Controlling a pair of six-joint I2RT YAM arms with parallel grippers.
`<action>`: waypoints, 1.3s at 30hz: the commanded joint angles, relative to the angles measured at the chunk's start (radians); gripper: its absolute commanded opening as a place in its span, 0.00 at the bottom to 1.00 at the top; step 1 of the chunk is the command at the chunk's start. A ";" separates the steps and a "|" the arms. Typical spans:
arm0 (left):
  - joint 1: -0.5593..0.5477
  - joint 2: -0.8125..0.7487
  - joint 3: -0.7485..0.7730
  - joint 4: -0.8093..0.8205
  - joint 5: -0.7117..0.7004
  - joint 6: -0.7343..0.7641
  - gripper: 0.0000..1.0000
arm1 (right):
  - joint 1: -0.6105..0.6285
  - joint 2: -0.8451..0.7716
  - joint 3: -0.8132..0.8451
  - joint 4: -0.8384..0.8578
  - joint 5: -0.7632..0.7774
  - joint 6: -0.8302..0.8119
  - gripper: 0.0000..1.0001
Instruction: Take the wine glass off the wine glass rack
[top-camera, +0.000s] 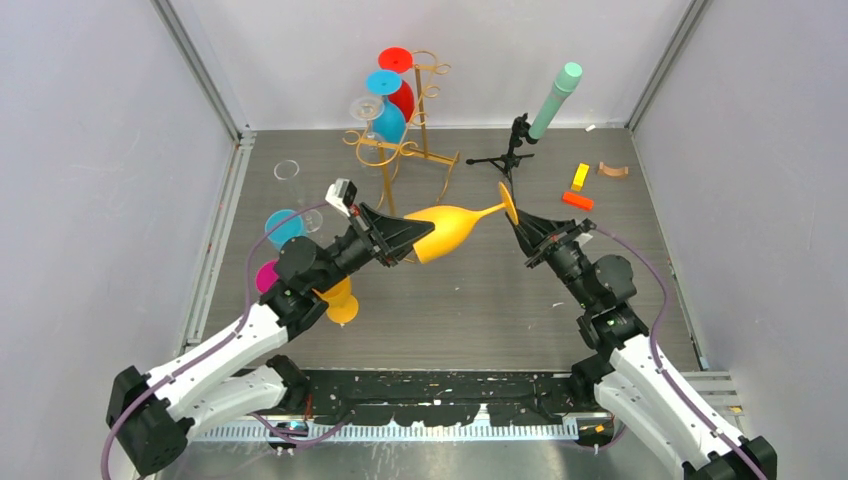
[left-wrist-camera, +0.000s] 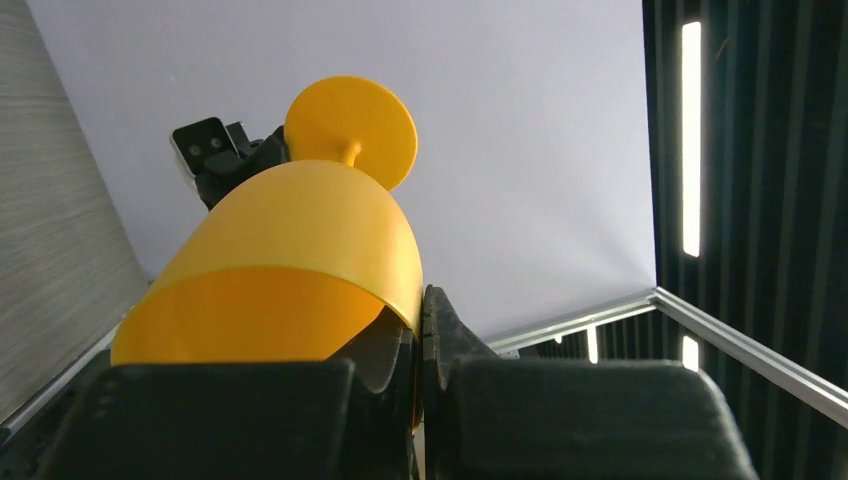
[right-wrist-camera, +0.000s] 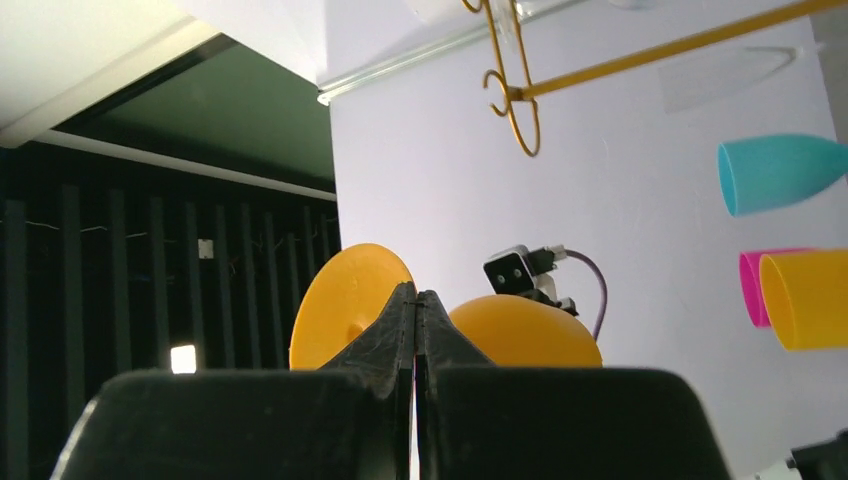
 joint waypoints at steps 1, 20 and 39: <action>-0.003 -0.065 -0.001 -0.066 -0.046 0.072 0.00 | 0.000 -0.002 0.033 0.074 0.014 0.028 0.00; -0.003 -0.159 0.335 -1.109 -0.150 0.689 0.00 | 0.000 0.057 0.291 -0.763 0.138 -0.564 0.55; -0.128 0.283 0.534 -1.559 -0.365 0.932 0.00 | 0.000 -0.225 0.271 -1.208 0.304 -0.722 0.51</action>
